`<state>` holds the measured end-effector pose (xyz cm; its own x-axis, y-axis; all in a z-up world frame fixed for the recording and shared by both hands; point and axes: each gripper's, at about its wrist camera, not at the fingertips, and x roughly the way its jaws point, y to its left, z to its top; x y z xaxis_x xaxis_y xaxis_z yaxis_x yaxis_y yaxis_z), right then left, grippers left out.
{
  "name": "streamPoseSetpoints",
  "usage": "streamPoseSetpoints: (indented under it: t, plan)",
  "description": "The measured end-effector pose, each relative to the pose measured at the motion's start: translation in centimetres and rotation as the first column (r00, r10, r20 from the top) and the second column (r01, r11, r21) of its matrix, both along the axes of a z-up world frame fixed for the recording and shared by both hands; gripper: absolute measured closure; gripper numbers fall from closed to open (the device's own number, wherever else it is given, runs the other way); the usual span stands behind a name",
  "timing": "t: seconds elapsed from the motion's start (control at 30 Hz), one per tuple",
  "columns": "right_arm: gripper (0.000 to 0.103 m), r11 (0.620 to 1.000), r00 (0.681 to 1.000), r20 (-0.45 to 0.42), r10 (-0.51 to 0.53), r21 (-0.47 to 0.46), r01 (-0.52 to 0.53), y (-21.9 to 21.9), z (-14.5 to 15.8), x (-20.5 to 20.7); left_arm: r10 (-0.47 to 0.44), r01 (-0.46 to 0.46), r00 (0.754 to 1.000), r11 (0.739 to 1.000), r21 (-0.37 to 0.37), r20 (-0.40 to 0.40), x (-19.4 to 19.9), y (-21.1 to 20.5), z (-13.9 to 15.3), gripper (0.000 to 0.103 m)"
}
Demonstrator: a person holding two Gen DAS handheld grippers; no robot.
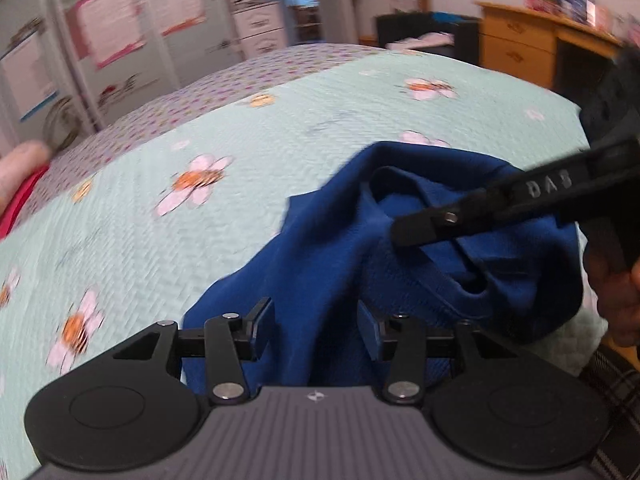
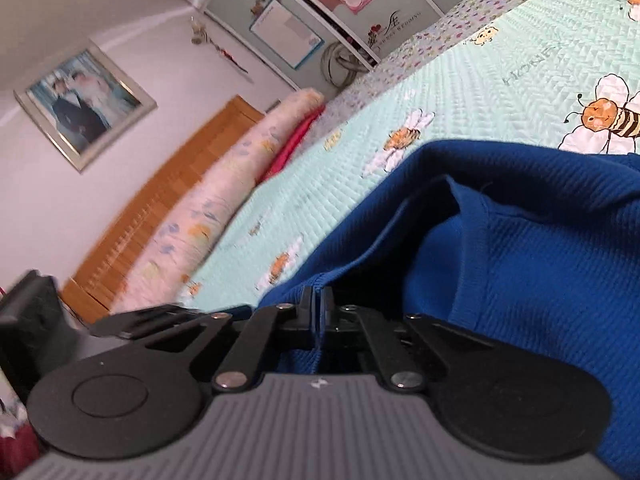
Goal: Fold clothes
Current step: 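Grasp the sweatshirt edge with the left gripper while the right gripper grasps the body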
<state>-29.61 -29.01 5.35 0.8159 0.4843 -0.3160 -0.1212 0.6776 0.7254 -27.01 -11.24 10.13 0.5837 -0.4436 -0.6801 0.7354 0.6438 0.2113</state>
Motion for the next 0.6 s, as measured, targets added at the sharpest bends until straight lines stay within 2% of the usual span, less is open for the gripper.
streamPoseSetpoints:
  t: [0.07, 0.13, 0.2, 0.27, 0.3, 0.4, 0.5, 0.6]
  plan:
    - [0.103, 1.000, 1.000, 0.007, -0.002, -0.017, 0.002, 0.0, 0.3, -0.1, 0.001, -0.001, 1.000, 1.000, 0.027, -0.006, 0.5, -0.6, -0.7, 0.056]
    - [0.103, 1.000, 1.000, 0.012, -0.001, -0.029, 0.001, 0.1, 0.5, -0.1, 0.007, -0.007, 0.998, 1.000, -0.002, -0.054, 1.2, -0.4, -0.9, 0.062]
    - [0.103, 0.998, 1.000, 0.013, -0.011, -0.066, 0.012, 0.4, 0.6, -0.3, 0.030, -0.036, 0.993, 0.998, -0.057, -0.115, 1.9, 0.3, -0.9, 0.098]
    - [0.099, 0.996, 1.000, 0.018, -0.024, -0.083, 0.026, 0.5, 0.7, -0.7, 0.060, -0.073, 0.989, 0.993, -0.092, -0.136, 2.1, 1.0, -0.6, 0.098]
    - [0.098, 0.997, 0.999, 0.024, -0.032, -0.067, 0.034, 0.4, 0.6, -1.0, 0.075, -0.091, 0.987, 0.990, -0.109, -0.144, 2.3, 1.3, -0.4, 0.099]
    - [0.098, 0.995, 0.993, 0.062, -0.098, 0.016, 0.097, -0.9, 0.3, -3.1, 0.115, -0.130, 0.988, 0.979, -0.158, -0.104, 2.4, 2.3, 1.7, 0.099]
    - [0.097, 0.982, 0.976, 0.111, -0.187, 0.045, 0.183, -2.7, 0.7, -5.8, 0.164, -0.159, 0.986, 0.966, -0.204, 0.006, 3.8, 3.1, 5.3, 0.099]
    - [0.092, 0.955, 0.950, 0.122, -0.288, -0.040, 0.294, -3.9, 1.6, -7.4, 0.225, -0.195, 0.967, 0.956, -0.218, 0.123, 7.0, 3.0, 9.2, 0.099]
